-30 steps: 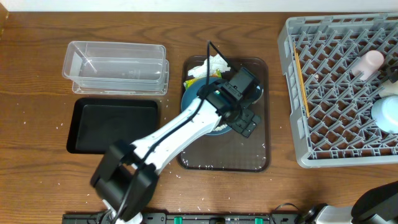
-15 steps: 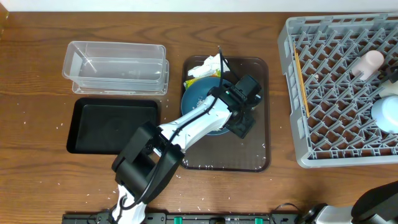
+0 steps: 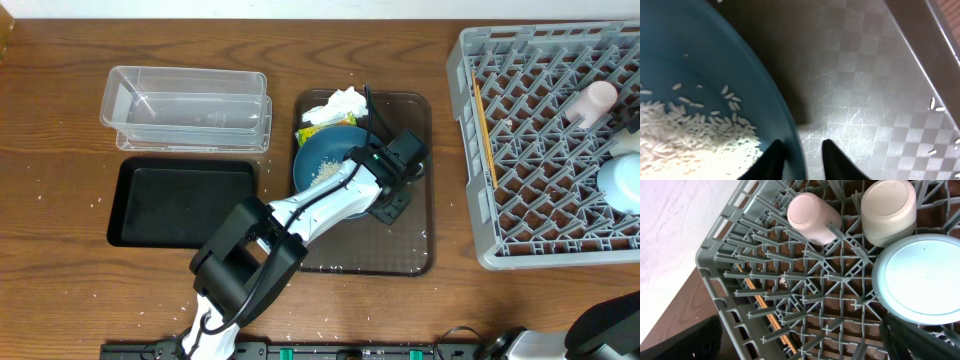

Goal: Sort waste into correct bins and load items into the dishwasher rack
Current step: 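Grasp the blue rice bowl rim with the left gripper, then lift the blue bowl and carry it left over the black tray, then tilt the blue bowl to pour the rice onto the black tray, then carry the emptied blue bowl right and set it on the brown tray, then grasp the white tissue on the brown tray with the left gripper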

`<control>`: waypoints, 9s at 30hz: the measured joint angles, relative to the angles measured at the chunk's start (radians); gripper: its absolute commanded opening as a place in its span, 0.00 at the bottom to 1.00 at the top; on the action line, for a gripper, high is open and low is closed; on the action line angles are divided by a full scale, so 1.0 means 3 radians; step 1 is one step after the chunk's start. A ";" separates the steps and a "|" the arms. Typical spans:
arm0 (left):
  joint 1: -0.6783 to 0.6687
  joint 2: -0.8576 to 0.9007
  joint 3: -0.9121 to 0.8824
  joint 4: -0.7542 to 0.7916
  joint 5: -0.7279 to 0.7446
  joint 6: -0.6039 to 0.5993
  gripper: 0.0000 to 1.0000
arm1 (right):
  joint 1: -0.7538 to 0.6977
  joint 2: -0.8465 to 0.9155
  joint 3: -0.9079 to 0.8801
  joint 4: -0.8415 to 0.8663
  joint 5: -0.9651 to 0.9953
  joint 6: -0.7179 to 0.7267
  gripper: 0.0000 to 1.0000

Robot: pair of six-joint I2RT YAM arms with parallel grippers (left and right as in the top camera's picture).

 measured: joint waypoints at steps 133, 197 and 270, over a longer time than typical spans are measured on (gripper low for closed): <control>0.5093 -0.1586 -0.0710 -0.1511 0.4557 -0.0160 0.06 | 0.0000 0.0000 0.0000 -0.0001 0.0061 0.0000 0.99; 0.0018 -0.1191 -0.0572 0.0682 0.0347 -0.1185 0.06 | 0.0000 0.0000 0.0000 0.0000 0.0062 0.0000 0.99; 0.1209 0.0660 0.0764 0.0905 -0.0786 0.0416 0.25 | 0.0000 0.0000 0.0000 0.0000 0.0064 0.0000 0.99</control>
